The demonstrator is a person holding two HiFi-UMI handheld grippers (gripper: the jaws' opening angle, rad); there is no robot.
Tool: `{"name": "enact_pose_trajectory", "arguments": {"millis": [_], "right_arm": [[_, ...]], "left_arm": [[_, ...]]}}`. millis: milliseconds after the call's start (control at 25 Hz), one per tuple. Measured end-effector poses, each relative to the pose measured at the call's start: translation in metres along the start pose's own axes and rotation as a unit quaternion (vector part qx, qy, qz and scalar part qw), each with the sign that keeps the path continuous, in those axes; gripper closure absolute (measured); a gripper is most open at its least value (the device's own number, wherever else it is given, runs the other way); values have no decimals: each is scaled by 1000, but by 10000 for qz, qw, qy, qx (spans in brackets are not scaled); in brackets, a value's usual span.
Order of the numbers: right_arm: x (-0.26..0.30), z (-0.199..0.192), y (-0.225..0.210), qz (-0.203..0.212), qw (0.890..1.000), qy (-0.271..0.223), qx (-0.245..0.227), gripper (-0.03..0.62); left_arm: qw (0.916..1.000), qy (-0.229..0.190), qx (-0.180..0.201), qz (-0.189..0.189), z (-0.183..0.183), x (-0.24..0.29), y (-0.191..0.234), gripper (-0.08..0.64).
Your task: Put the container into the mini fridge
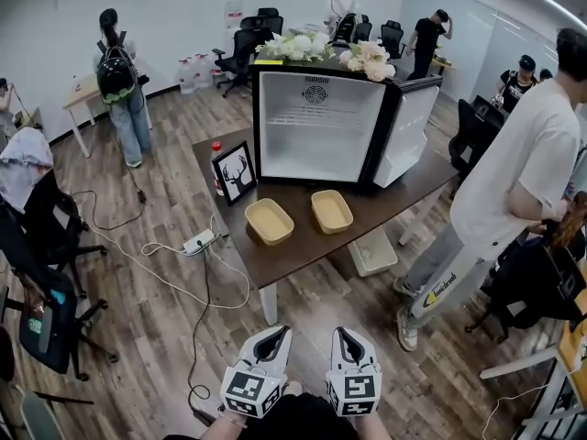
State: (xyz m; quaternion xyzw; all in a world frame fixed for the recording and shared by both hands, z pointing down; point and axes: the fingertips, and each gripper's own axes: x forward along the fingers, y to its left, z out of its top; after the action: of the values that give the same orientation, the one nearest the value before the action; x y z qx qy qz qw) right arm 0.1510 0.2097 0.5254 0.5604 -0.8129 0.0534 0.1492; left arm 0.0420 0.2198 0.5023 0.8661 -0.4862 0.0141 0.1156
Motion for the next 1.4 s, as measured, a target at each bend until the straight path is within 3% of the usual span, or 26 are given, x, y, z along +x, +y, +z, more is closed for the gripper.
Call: {"name": "enact_pose_trajectory", "arguments": {"millis": [360, 880, 1400], "right_arm": [[13, -9, -15, 372, 9991, 189, 119, 558], [63, -8, -13, 761, 9961, 422, -120, 515], [180, 25, 14, 1312, 9879, 577, -586, 502]], "left_arm": [[9996, 125, 25, 235, -1, 17, 1, 551], [9994, 256, -51, 228, -2, 62, 38, 551], [9982, 272, -232, 490, 13, 116, 134, 551]]}}
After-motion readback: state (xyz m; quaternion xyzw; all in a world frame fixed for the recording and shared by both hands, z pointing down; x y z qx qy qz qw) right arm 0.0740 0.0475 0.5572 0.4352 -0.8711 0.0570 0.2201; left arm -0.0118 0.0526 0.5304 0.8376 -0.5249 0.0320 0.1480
